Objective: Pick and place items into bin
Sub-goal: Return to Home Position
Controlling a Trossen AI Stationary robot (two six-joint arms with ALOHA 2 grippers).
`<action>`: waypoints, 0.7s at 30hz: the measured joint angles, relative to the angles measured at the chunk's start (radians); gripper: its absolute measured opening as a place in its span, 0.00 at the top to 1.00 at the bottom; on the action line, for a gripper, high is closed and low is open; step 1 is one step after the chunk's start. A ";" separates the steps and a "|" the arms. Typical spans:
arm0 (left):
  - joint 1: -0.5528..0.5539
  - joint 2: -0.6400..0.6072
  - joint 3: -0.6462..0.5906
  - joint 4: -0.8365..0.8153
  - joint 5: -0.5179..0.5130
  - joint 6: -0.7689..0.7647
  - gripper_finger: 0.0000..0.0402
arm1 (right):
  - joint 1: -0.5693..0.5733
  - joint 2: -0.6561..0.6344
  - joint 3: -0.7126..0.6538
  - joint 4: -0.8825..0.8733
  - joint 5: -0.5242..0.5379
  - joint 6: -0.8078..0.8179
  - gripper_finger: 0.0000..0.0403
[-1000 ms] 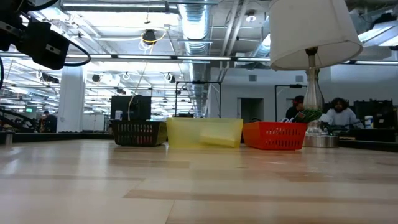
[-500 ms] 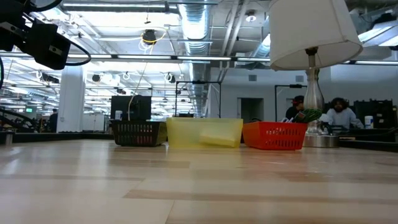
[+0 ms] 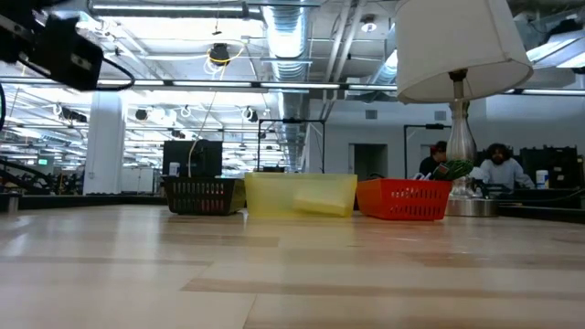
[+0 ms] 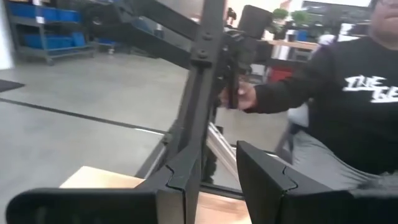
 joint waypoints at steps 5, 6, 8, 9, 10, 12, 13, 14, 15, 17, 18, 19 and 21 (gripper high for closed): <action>0.000 0.000 0.000 0.117 0.200 0.049 0.56 | 0.000 0.000 0.000 0.000 0.020 0.000 0.76; 0.000 0.000 0.000 0.127 0.226 0.055 0.56 | 0.000 0.000 0.000 0.000 0.020 0.000 0.76; 0.000 0.000 0.000 0.124 0.237 0.059 0.56 | 0.000 0.000 0.000 0.000 0.020 0.000 0.76; 0.000 0.000 0.000 0.118 0.228 0.059 0.56 | 0.000 0.000 0.000 0.000 0.020 0.000 0.76; 0.000 0.000 0.000 0.111 0.208 0.060 0.56 | 0.000 0.000 0.000 0.000 0.020 0.000 0.76; 0.000 0.000 0.000 0.102 0.145 0.062 0.56 | 0.000 0.000 0.000 0.000 0.020 0.000 0.76; 0.000 0.000 0.000 0.103 0.111 0.068 0.56 | 0.000 0.000 0.000 0.000 0.020 0.000 0.76; 0.000 0.000 0.000 0.110 0.084 0.079 0.56 | 0.000 0.000 0.000 0.000 0.020 0.000 0.76; 0.000 0.000 0.000 0.122 0.065 0.093 0.56 | 0.000 0.000 0.000 0.000 0.020 0.000 0.76; 0.000 0.000 0.000 0.152 0.048 0.135 0.56 | 0.000 0.000 0.000 -0.001 0.020 0.000 0.76; 0.000 0.000 0.000 0.161 0.047 0.164 0.56 | 0.000 0.000 0.000 -0.001 0.020 0.000 0.76; 0.000 0.000 0.000 0.166 0.049 0.195 0.56 | 0.000 0.000 0.000 -0.001 0.020 0.000 0.76; 0.000 0.000 0.000 0.162 0.051 0.252 0.56 | 0.000 0.000 0.000 -0.001 0.020 0.000 0.76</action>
